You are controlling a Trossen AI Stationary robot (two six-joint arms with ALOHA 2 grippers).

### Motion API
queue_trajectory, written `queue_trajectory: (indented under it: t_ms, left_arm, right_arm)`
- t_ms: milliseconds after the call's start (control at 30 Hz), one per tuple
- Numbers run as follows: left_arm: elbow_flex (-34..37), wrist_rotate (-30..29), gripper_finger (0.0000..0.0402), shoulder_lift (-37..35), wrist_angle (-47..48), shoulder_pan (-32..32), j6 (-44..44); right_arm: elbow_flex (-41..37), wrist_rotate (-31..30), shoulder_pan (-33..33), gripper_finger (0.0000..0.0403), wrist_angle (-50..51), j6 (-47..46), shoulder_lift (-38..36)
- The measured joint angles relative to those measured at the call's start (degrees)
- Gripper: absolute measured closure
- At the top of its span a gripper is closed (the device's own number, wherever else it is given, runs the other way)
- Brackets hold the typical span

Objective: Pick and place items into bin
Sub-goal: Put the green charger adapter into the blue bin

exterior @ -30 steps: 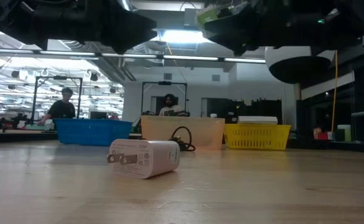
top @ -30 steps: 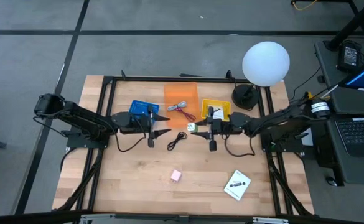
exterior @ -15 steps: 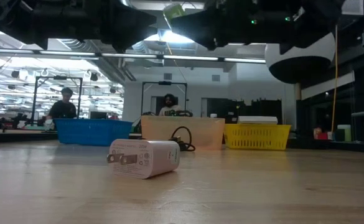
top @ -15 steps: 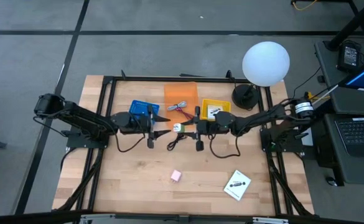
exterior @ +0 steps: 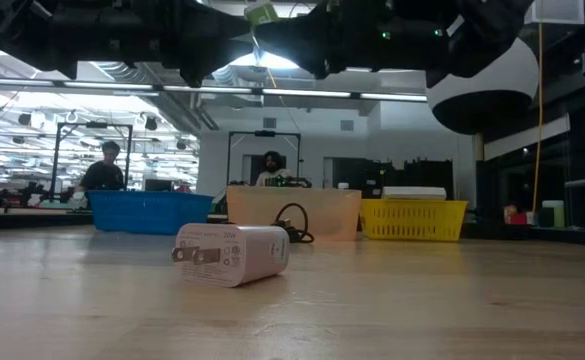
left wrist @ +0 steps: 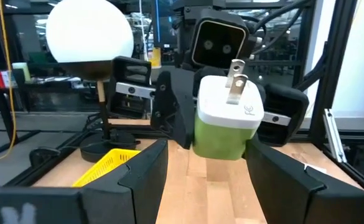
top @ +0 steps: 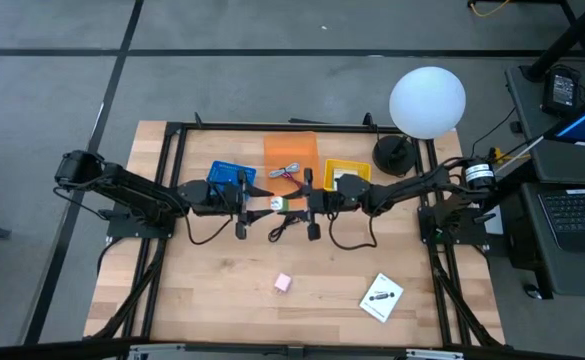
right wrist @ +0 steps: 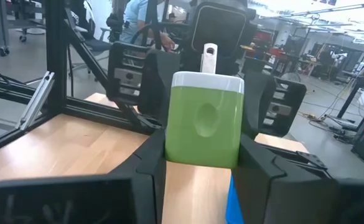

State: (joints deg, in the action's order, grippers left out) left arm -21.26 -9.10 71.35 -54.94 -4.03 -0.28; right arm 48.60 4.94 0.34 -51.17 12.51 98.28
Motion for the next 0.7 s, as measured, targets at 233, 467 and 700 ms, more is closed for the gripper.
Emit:
queue_trajectory:
  t_ms: [233, 467, 700]
  left_arm:
    - [-0.76, -0.09, 0.0191, 0.02, 0.09, 0.00, -0.04]
    - [-5.43, -0.28, 0.0191, 2.39, 4.87, 0.03, 1.30]
    - [-7.48, -0.35, 0.0191, 4.90, 5.08, 0.00, 4.42]
  right_arm:
    - [0.11, 1.19, -0.57, 0.0284, -0.07, -0.02, 0.07]
    - [0.09, 1.28, -0.72, 0.0284, 0.21, 0.00, 0.07]
    - [0.00, 1.35, -0.72, 0.0284, 1.16, 0.00, 0.09]
